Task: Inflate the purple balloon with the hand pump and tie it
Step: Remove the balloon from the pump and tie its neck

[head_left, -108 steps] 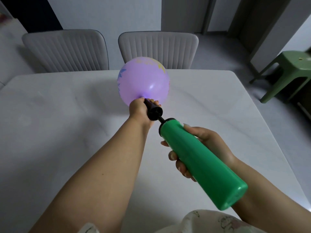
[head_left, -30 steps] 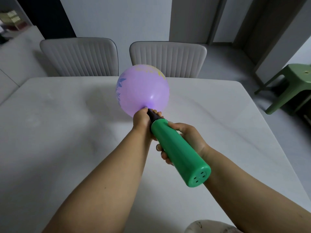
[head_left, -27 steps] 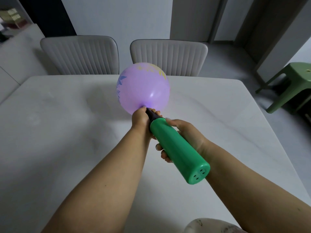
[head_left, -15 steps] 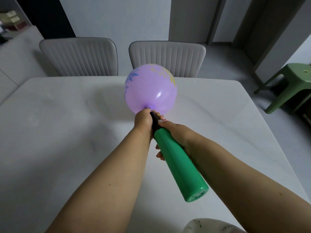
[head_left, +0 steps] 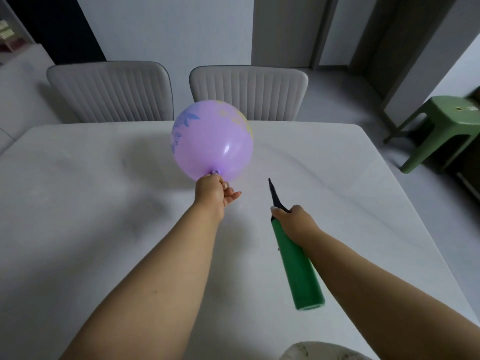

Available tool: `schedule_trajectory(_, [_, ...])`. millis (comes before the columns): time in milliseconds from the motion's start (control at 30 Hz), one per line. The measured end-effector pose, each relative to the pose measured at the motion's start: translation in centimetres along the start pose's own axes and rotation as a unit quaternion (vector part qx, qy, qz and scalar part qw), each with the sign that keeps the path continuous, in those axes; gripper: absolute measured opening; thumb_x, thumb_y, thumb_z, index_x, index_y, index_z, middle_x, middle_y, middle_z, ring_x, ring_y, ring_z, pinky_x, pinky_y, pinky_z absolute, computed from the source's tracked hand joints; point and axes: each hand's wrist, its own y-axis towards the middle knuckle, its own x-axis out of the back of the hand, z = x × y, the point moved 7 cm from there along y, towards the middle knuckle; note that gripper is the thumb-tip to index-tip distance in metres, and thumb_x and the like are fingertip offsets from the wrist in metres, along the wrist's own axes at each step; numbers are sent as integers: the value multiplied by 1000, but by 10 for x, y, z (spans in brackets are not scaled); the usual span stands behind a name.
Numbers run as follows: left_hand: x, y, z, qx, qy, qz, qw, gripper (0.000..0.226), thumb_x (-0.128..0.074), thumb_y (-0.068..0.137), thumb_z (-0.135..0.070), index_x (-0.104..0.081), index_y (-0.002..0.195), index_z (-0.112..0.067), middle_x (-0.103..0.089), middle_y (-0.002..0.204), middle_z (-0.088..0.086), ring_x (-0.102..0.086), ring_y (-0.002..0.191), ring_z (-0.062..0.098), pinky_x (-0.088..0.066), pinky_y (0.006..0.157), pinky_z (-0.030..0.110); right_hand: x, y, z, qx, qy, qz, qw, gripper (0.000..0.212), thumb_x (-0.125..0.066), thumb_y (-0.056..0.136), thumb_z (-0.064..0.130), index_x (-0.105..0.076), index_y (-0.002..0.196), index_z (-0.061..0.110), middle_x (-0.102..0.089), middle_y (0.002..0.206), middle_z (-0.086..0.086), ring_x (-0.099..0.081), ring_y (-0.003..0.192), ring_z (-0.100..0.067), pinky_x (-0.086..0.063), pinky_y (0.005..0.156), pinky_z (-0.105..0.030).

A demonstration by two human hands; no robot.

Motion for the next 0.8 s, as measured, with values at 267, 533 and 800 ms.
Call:
schedule_trajectory(267, [-2, -9, 11, 1, -5, 22, 1000, 33, -29, 101, -17, -44, 72, -20, -31, 55, 0, -29, 46, 15, -52, 52, 28, 13, 34, -38, -26, -167, -118, 979, 57, -46, 85, 58, -39, 111, 7, -56, 94, -8, -56, 86, -30, -41, 68, -34])
schedule_trajectory(533, [-14, -19, 19, -5, 8, 39, 999, 34, -31, 103, -20, -44, 71, -17, -32, 56, 1, -32, 47, 16, -53, 52, 28, 10, 48, -54, -21, -168, -117, 979, 59, -57, 82, 51, -39, 116, 7, -51, 117, -13, -52, 108, -33, -41, 76, -37])
schedule_trajectory(800, [-22, -31, 11, -28, 59, 45, 997, 34, -32, 102, -18, -45, 71, -16, -35, 48, 0, -35, 42, 17, -53, 47, 27, 35, -16, 22, 268, -91, -268, 921, 40, -61, 85, 37, -56, 113, 9, -60, 106, -8, -50, 100, -20, -40, 87, -26])
